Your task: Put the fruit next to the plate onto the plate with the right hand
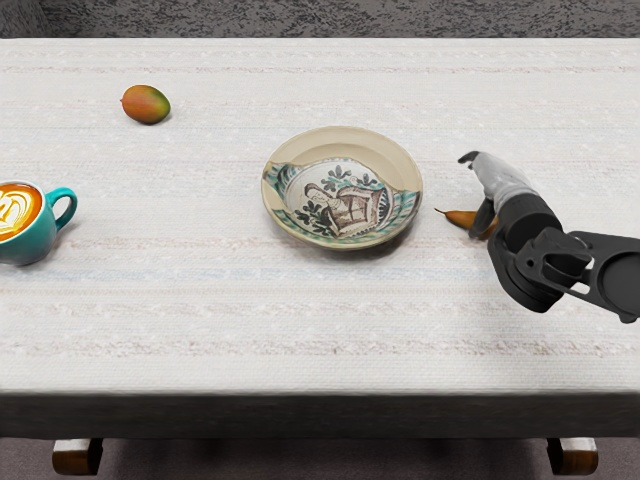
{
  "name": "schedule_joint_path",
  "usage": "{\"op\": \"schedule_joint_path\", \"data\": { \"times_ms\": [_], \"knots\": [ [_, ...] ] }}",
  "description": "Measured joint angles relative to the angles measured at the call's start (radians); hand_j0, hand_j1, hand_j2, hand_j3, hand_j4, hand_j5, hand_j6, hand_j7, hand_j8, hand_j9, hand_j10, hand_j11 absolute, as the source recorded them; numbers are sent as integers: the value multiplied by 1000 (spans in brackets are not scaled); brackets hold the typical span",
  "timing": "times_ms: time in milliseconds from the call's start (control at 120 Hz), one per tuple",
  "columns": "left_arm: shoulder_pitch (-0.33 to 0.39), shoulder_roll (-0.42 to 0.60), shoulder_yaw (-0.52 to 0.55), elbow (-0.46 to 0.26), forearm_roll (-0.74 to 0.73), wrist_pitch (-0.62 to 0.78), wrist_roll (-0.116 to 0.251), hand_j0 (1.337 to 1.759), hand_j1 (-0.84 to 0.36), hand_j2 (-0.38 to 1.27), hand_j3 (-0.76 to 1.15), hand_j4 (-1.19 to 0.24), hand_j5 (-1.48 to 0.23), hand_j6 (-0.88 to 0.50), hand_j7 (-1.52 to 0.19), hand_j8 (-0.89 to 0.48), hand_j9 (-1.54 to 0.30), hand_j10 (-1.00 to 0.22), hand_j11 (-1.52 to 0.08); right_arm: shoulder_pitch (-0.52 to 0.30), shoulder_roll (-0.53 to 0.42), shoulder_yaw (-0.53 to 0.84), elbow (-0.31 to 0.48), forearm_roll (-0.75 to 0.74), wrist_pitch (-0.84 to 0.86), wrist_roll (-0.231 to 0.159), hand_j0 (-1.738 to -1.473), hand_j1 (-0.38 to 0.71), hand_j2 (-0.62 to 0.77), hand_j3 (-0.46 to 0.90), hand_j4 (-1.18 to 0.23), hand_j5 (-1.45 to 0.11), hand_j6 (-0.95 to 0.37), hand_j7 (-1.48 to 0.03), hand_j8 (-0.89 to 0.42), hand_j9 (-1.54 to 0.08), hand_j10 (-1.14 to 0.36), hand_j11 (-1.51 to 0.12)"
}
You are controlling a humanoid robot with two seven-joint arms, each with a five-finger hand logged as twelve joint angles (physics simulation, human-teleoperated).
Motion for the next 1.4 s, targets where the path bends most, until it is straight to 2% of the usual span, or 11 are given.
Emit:
{"op": "schedule_joint_path", "data": {
  "times_ms": [383,650,967,1400],
  "knots": [
    [0,0,0,0,0,0,0,1658,349,0,0,0,0,0,0,0,0,0,0,-9,-8,-1,0,32,8,0,-1658,24,-93,0,-289,-378,-293,-375,-290,-378,-289,-378],
    [0,0,0,0,0,0,0,1658,349,0,0,0,0,0,0,0,0,0,0,-8,-9,1,0,54,17,-2,-1658,119,-22,0,-353,-465,-358,-459,-356,-461,-356,-459],
    [0,0,0,0,0,0,0,1658,349,0,0,0,0,0,0,0,0,0,0,-6,-9,2,0,67,16,-1,-1658,171,22,0,-435,-568,-438,-564,-437,-564,-438,-562],
    [0,0,0,0,0,0,0,1658,349,0,0,0,0,0,0,0,0,0,0,-1,-7,2,0,106,16,0,-1658,273,-14,0,-526,-680,-526,-681,-513,-680,-502,-679]
  ]
}}
